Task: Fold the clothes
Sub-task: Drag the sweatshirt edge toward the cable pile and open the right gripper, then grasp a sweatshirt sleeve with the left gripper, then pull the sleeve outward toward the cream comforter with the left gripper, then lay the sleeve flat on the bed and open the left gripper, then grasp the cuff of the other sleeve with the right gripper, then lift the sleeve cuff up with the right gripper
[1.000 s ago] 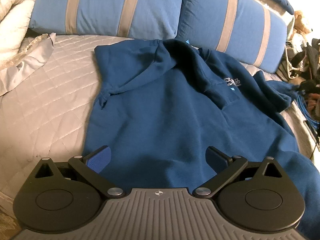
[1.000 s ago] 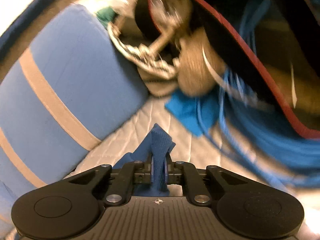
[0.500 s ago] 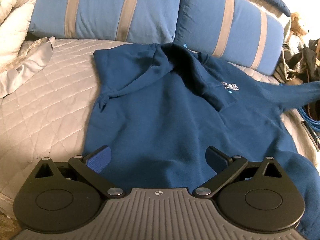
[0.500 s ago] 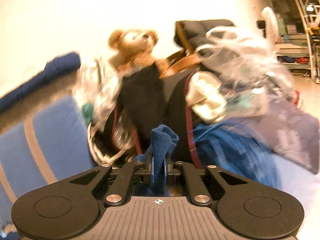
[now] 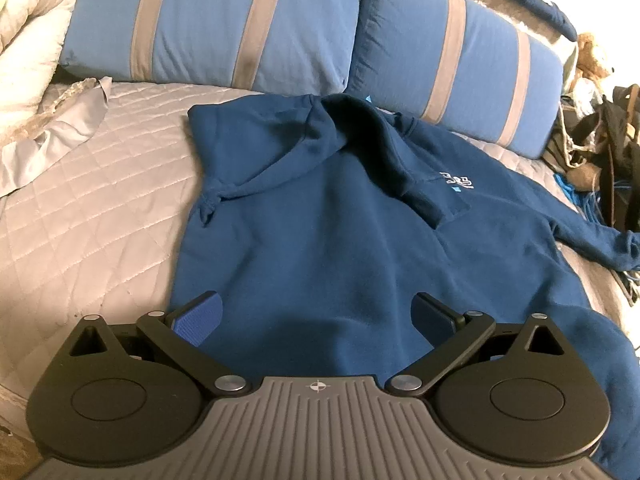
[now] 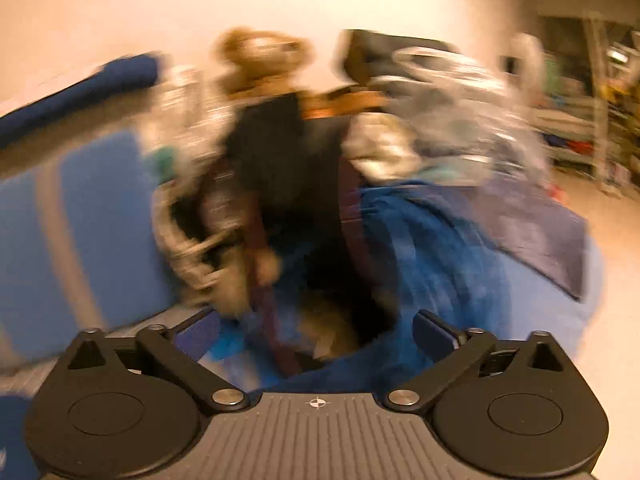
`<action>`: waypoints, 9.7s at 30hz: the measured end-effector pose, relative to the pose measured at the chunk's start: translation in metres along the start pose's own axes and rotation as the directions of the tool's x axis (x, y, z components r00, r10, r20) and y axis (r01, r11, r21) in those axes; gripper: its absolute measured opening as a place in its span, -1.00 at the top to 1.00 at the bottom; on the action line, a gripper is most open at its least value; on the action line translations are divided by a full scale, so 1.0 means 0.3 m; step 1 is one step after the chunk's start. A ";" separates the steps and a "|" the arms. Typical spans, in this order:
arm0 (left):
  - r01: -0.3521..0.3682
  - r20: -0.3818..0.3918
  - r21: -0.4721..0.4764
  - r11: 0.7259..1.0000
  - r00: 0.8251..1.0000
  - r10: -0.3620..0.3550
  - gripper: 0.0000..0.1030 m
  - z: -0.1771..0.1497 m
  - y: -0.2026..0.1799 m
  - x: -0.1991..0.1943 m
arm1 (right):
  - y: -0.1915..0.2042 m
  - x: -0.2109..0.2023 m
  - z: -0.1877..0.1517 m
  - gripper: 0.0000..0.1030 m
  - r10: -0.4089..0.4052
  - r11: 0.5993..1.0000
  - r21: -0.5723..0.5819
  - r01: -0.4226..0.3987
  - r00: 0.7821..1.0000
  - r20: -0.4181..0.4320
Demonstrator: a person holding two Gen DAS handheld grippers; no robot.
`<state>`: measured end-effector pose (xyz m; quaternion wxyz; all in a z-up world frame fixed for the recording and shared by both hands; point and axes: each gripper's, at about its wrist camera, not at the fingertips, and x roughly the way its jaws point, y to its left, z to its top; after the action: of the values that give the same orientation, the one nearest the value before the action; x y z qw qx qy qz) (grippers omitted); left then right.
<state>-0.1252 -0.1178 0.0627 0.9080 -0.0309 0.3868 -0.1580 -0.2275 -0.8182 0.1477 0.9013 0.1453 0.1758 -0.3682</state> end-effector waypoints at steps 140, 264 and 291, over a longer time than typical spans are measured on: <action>0.049 0.194 -0.896 0.441 0.937 0.291 0.81 -0.201 1.279 -0.320 | 0.861 -0.639 -0.722 -1.00 0.572 0.502 -0.348 -0.792 0.606 -0.554; -0.052 0.059 0.244 0.968 0.998 0.039 -0.24 -0.173 -0.083 -0.098 | -0.269 0.075 -0.280 -0.06 0.023 0.953 0.300 0.028 0.986 -0.166; -0.040 0.057 0.237 0.971 0.998 0.027 -0.24 -0.172 -0.075 -0.097 | -0.184 0.094 -0.232 0.68 0.030 0.951 0.309 0.023 0.986 -0.166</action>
<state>-0.1868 -0.1266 0.0508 0.9177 0.0805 0.3412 -0.1871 -0.2627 -0.8462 0.0659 0.8500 0.3158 0.1911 -0.3759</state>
